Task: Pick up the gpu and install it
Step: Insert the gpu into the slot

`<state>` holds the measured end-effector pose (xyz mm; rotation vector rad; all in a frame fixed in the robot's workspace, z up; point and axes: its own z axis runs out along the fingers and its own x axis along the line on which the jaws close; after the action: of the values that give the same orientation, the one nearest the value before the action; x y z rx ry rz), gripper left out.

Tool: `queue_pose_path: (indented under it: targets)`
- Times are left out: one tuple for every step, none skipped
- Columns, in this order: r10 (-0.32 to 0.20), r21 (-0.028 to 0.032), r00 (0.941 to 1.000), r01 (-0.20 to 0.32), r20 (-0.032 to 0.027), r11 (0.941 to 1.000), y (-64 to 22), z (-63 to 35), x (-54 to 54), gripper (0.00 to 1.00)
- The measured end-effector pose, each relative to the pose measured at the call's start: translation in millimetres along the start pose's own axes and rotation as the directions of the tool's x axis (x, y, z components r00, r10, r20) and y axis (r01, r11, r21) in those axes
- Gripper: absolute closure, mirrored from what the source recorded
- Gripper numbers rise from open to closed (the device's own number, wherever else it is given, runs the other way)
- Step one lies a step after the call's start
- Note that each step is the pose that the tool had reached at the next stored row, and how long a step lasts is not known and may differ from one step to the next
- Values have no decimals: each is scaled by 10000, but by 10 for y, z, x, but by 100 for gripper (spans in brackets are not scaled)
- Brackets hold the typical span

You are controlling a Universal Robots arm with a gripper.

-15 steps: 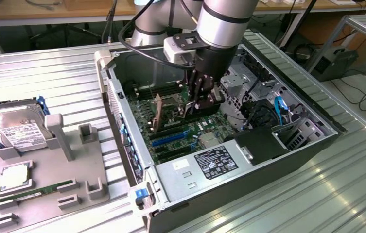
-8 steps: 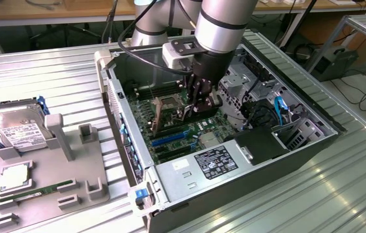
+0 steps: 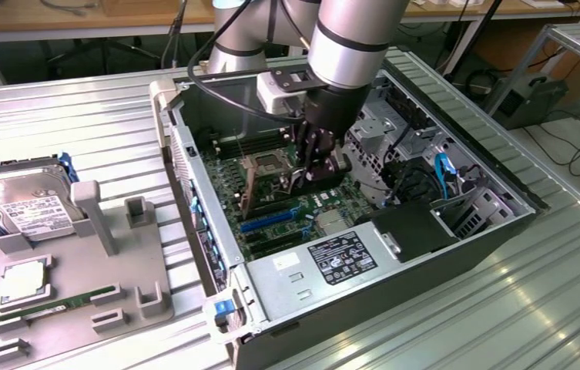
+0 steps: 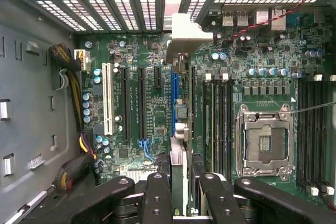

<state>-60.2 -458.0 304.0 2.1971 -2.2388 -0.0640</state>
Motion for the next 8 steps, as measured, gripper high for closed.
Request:
queue_pose_path:
  targets:
    - [0, 0, 10000, 0, 1, 10000, -1, 20, 1, 74]
    - [-1, 0, 10000, 1, 1, 10000, -1, 39, 2, 74]
    - [0, 0, 10000, 0, 0, 10000, -2, 39, 2, 74]
    - [-1, 0, 10000, 1, 1, 10000, -2, 41, 2, 74]
    - [-1, 0, 10000, 1, 1, 10000, -2, 42, 2, 74]
    - [-1, 0, 10000, 1, 0, 10000, -2, 43, 2, 74]
    - [-1, 0, 10000, 1, 0, 10000, -2, 43, 2, 74]
    - [-2, 0, 10000, 2, 0, 10000, -2, 44, 2, 74]
